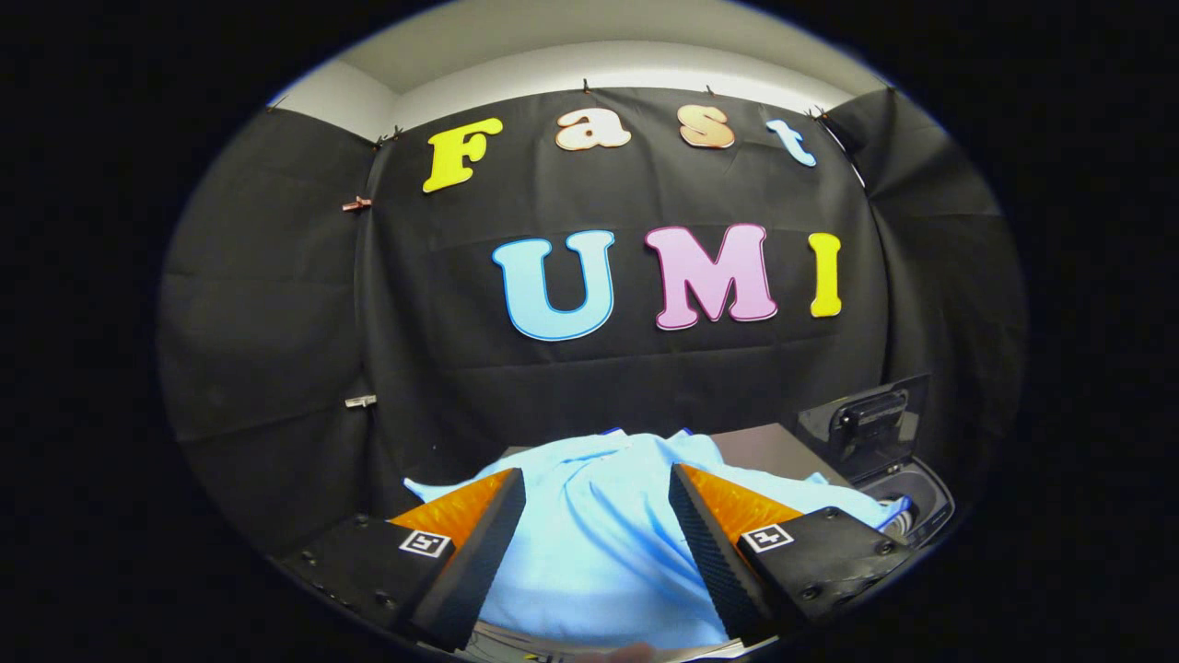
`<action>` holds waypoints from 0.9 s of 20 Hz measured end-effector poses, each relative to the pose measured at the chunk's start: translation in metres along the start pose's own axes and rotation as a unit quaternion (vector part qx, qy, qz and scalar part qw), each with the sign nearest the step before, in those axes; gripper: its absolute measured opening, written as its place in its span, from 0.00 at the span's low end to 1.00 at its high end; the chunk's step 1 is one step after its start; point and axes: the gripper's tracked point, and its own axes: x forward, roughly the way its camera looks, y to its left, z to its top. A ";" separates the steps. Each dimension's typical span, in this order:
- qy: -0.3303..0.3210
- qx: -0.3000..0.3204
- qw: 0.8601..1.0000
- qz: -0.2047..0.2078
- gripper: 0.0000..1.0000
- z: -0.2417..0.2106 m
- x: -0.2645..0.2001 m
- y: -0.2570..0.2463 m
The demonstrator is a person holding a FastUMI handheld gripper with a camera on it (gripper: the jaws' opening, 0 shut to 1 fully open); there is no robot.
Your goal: Put the clothes into the washing machine and then close the washing machine lid.
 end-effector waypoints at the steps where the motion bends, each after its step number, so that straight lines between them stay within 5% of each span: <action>1: 0.004 0.008 1.000 0.000 0.98 0.000 0.006 0.001; 10: 0.095 0.016 0.994 -0.041 0.98 -0.038 0.057 -0.015; 18: 0.247 0.025 0.967 -0.061 0.99 -0.091 0.091 -0.006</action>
